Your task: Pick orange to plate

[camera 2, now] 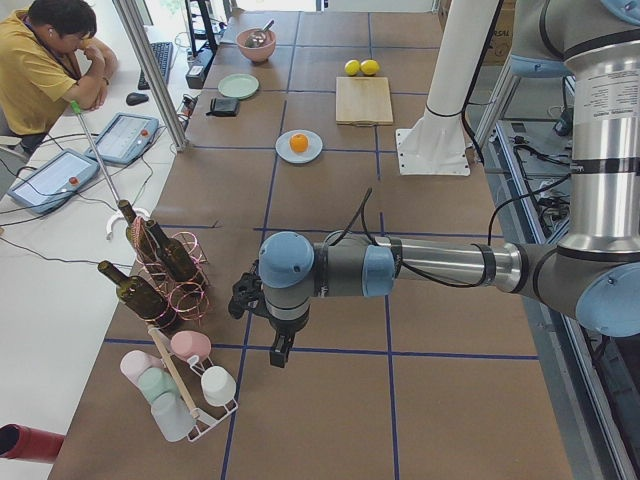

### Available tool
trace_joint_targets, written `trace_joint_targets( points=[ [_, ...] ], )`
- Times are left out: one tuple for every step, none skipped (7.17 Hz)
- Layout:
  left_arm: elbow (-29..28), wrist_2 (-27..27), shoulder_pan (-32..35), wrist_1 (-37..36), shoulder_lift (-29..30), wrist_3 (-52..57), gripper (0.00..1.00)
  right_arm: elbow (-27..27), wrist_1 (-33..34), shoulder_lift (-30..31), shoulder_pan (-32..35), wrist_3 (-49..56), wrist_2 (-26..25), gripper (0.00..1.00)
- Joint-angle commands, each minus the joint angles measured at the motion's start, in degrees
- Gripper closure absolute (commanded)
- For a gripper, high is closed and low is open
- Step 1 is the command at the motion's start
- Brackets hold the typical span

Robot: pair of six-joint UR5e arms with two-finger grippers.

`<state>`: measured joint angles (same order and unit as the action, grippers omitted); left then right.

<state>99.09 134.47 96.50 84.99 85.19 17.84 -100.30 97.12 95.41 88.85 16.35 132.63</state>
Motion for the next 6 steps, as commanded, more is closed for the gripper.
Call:
trace_joint_targets(
  points=[
    [-0.03,0.0,0.0,0.0,-0.03,0.0,0.0,0.01,0.0,0.03,0.0,0.08,0.0,0.0],
    [-0.03,0.0,0.0,-0.09,-0.03,0.0,0.0,0.01,0.0,0.03,0.0,0.08,0.0,0.0],
    [0.05,0.09,0.0,-0.01,-0.55,0.0,0.0,-0.07,0.0,0.03,0.0,-0.01,0.0,0.0],
    [0.14,0.09,0.0,0.08,-0.73,0.0,0.0,-0.07,0.0,0.03,0.0,0.08,0.0,0.0],
    [0.14,0.09,0.0,0.08,-0.73,0.0,0.0,0.01,0.0,0.03,0.0,-0.01,0.0,0.0],
    [0.14,0.0,0.0,0.08,-0.73,0.0,0.0,-0.07,0.0,0.03,0.0,0.08,0.0,0.0]
  ],
)
